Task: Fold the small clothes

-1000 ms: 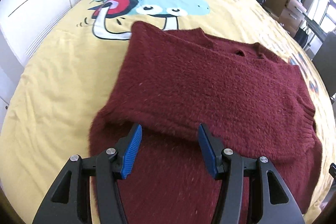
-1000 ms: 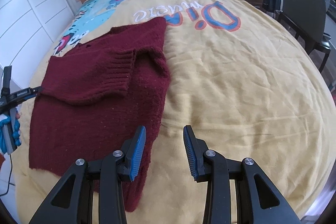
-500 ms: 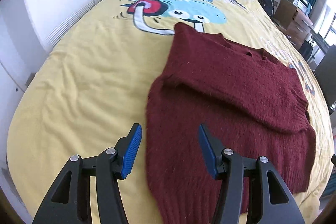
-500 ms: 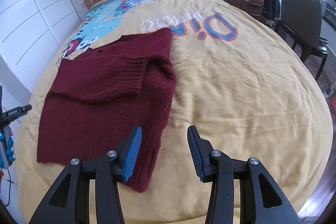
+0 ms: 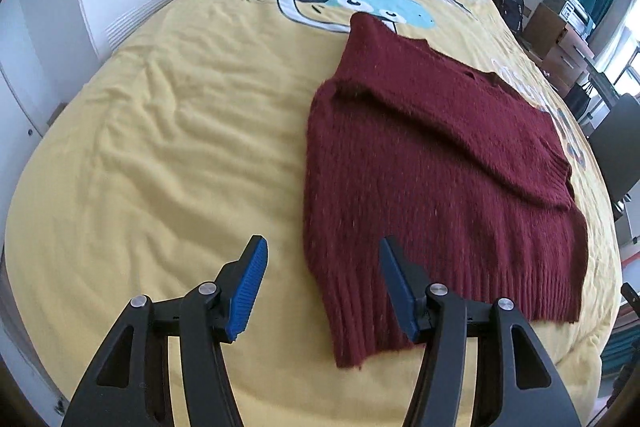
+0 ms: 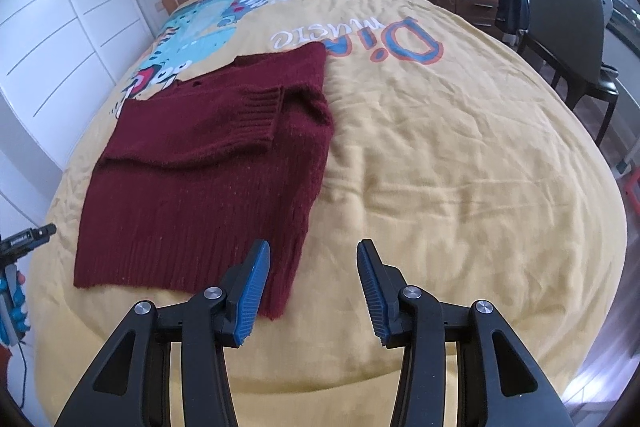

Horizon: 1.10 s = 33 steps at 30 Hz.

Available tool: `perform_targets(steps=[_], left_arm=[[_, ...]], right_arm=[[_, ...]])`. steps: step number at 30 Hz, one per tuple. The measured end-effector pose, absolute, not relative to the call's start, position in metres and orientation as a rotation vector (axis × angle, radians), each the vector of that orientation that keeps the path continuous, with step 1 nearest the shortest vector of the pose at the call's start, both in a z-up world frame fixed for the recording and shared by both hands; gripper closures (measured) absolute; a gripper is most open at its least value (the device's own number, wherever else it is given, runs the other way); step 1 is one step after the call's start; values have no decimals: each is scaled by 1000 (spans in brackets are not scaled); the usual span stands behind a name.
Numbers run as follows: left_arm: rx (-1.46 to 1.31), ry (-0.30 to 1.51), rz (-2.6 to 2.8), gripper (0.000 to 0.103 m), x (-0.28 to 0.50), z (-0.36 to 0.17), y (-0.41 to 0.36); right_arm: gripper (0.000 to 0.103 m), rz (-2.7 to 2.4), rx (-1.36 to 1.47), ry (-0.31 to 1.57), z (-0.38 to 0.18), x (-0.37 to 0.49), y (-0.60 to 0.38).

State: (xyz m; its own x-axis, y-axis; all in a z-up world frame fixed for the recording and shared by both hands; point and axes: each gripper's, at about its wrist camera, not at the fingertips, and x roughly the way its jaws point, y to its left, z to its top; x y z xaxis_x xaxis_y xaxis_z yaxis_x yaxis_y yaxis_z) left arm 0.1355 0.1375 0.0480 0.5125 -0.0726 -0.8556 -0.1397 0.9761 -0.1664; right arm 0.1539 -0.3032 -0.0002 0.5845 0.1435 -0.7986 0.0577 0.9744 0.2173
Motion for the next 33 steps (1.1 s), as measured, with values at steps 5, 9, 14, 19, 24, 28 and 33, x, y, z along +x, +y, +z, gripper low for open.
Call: perform_targets(steps=[5, 9, 14, 19, 24, 28, 33], left_arm=[[-272, 1067, 43, 50, 120, 31, 138], [-300, 1098, 30, 50, 117, 17, 132], [-306, 1123, 15, 50, 122, 5, 122], [-307, 1139, 22, 50, 125, -4, 119], [-329, 1164, 39, 50, 127, -15, 124], [-342, 1181, 28, 50, 126, -22, 125], [-369, 1193, 0, 50, 125, -28, 127]], right_arm=[[56, 50, 242, 966, -9, 151, -302], [56, 61, 243, 989, -19, 153, -297], [55, 72, 254, 1020, -33, 159, -292], [54, 85, 264, 1049, -47, 166, -288], [52, 104, 280, 1084, -61, 175, -282], [52, 122, 288, 1116, -77, 183, -276], [52, 141, 297, 1151, -93, 193, -269]])
